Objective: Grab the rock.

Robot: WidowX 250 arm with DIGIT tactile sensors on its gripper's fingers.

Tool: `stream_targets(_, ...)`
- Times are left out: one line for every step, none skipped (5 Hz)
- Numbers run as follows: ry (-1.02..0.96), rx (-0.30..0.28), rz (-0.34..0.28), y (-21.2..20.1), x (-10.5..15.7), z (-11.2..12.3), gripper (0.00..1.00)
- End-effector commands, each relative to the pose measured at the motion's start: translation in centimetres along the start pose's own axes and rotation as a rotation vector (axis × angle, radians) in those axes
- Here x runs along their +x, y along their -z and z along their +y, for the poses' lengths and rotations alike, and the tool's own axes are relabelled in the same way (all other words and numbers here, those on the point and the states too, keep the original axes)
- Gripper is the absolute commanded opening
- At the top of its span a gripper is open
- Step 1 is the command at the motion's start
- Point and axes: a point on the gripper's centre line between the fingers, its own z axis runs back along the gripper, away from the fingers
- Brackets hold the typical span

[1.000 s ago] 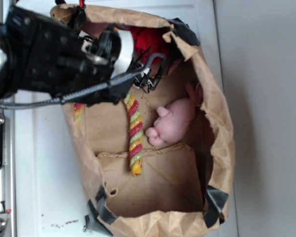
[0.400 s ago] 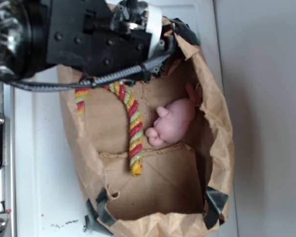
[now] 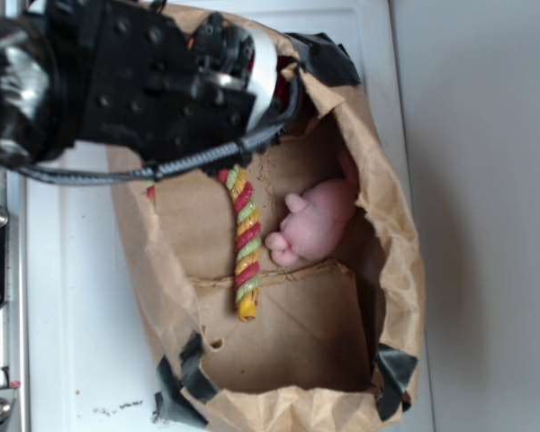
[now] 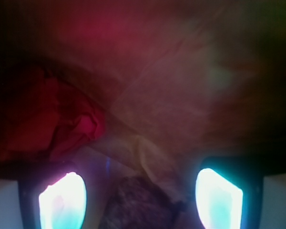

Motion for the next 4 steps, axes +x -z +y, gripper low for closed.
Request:
stream_targets(-0.071,-0.032,-0.035,4.3,0.6,0.3,1.00)
stream_targets(-0.080,-0.059,-0.044,0.7,0.0,0.4,0.94)
stream_targets(-0.104,-0.054,-0.012,0.2,0.2,0.6,0.00)
stream_targets(-0.094,-0.069,0.021,-0.7,0.7,0.8,0.00)
